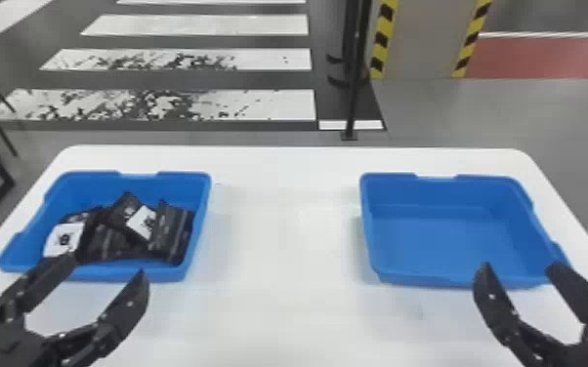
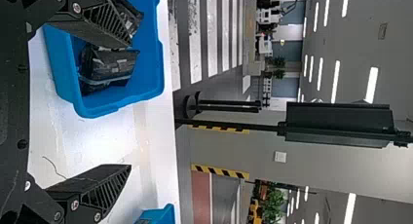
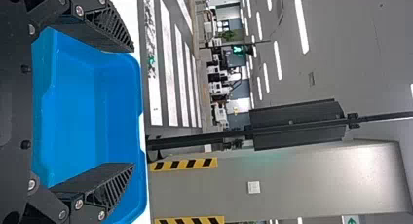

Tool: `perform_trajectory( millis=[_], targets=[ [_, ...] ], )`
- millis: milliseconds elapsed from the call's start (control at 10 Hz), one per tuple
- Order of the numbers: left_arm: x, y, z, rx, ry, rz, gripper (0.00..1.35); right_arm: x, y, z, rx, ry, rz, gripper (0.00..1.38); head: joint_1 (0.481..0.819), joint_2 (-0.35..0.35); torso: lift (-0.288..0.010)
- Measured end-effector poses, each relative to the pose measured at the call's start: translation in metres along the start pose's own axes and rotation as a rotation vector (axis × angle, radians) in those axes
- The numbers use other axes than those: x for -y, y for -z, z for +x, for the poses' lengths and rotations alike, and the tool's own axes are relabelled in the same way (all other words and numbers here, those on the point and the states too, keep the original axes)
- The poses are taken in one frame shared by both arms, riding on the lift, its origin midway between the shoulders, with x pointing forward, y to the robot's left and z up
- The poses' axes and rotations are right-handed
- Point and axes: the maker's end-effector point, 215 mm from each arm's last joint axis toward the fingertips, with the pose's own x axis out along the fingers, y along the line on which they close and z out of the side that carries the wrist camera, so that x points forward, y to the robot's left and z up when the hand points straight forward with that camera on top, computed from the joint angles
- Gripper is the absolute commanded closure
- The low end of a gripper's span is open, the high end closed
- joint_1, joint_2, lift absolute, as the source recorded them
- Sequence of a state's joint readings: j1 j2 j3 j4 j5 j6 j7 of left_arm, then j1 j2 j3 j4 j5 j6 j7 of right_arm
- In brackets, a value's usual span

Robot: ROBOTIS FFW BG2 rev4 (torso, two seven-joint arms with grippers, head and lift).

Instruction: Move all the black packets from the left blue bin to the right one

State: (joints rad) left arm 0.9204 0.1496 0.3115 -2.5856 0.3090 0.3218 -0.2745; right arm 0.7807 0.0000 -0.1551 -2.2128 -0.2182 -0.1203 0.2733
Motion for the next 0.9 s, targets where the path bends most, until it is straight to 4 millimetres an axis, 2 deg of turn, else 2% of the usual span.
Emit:
perform_trajectory(
  millis=[900],
  targets=[
    [-0.0018, 0.0052, 0.0026, -0.016, -0.002, -0.005, 0.19, 0.0, 0.0031, -0.0012, -0.011, 0.0, 0.001, 0.2, 0.695, 0.016, -0.185]
  ],
)
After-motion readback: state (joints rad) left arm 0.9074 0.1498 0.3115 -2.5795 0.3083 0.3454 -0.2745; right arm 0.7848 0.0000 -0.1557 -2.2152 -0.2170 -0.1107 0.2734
